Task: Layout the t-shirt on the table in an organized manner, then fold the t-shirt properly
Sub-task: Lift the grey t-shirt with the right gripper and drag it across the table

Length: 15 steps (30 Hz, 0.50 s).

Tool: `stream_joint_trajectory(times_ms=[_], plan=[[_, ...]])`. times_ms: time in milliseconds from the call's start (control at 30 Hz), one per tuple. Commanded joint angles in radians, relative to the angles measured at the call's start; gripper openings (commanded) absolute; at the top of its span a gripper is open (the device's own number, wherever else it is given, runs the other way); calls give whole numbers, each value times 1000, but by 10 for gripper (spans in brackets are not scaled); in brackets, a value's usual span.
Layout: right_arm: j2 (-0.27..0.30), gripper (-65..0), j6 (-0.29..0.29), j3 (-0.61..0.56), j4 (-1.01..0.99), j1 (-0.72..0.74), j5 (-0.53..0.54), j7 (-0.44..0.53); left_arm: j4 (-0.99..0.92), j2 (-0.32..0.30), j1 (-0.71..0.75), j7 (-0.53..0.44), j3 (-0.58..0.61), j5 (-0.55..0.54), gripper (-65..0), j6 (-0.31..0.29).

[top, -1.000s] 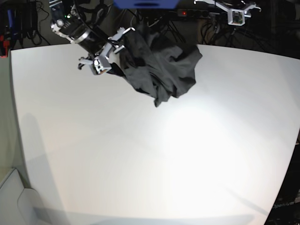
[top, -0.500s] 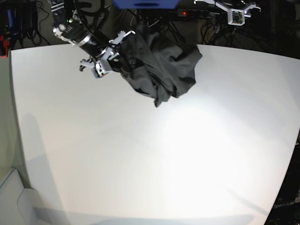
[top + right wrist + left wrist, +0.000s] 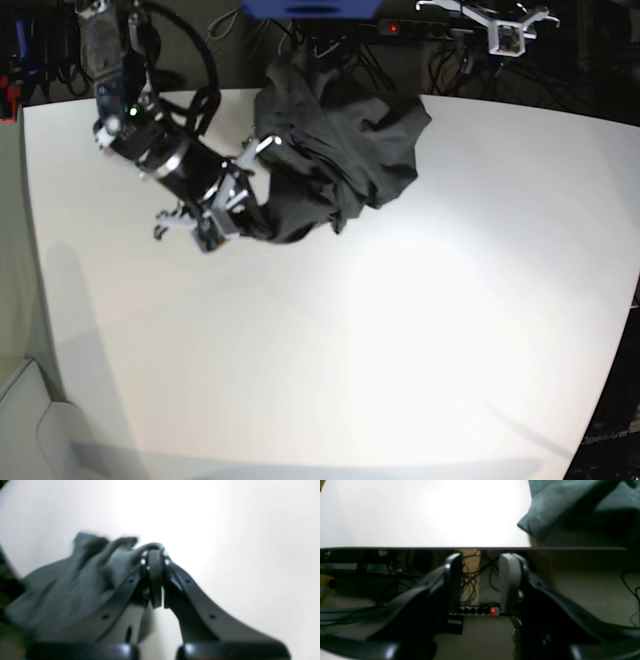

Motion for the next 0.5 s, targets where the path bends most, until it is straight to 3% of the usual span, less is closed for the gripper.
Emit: stream_joint_trajectory(times_ms=[0, 200, 467], plan=[[17, -650, -7, 21, 21, 49, 9, 9, 22, 1, 21, -24, -1, 1, -409, 1], [53, -650, -7, 84, 21, 292, 10, -119, 25, 1, 36, -22, -3, 1, -409, 4], [113, -650, -7, 102, 20, 511, 10, -144, 25, 1, 37, -22, -35, 2, -409, 4]])
